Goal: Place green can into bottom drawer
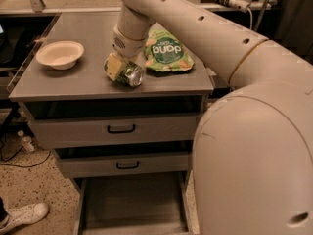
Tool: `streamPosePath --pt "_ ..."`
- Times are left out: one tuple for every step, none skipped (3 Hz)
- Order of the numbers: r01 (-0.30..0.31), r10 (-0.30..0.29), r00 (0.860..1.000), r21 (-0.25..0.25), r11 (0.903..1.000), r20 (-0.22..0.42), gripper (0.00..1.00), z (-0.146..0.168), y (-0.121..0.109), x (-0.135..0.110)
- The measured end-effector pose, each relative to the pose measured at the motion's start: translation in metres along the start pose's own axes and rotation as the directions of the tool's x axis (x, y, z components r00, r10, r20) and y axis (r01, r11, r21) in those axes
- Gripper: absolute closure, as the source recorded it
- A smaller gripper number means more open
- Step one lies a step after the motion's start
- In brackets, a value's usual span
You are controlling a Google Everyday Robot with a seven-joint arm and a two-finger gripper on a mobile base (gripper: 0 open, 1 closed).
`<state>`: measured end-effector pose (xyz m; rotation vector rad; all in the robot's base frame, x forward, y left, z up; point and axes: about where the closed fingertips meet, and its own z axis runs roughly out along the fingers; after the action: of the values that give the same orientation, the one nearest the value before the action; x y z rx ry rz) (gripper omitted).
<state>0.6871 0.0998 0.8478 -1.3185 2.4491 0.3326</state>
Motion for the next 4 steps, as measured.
streamPosePath --pt "-0.005 0.005 1.000 -0.001 1.0000 -0.010 1.00 -0.005 0.012 0.009" --pt "-0.031 0.031 1.000 0.009 0.9995 -0.002 1.00 -0.021 0.029 0.019" --pt "-0.113 0.114 0.993 0.036 0.9929 -0.008 1.00 -0.050 0.069 0.052" --pt "-0.225 0.229 0.972 0.062 0.9724 -0.059 1.00 -0.073 0.121 0.099"
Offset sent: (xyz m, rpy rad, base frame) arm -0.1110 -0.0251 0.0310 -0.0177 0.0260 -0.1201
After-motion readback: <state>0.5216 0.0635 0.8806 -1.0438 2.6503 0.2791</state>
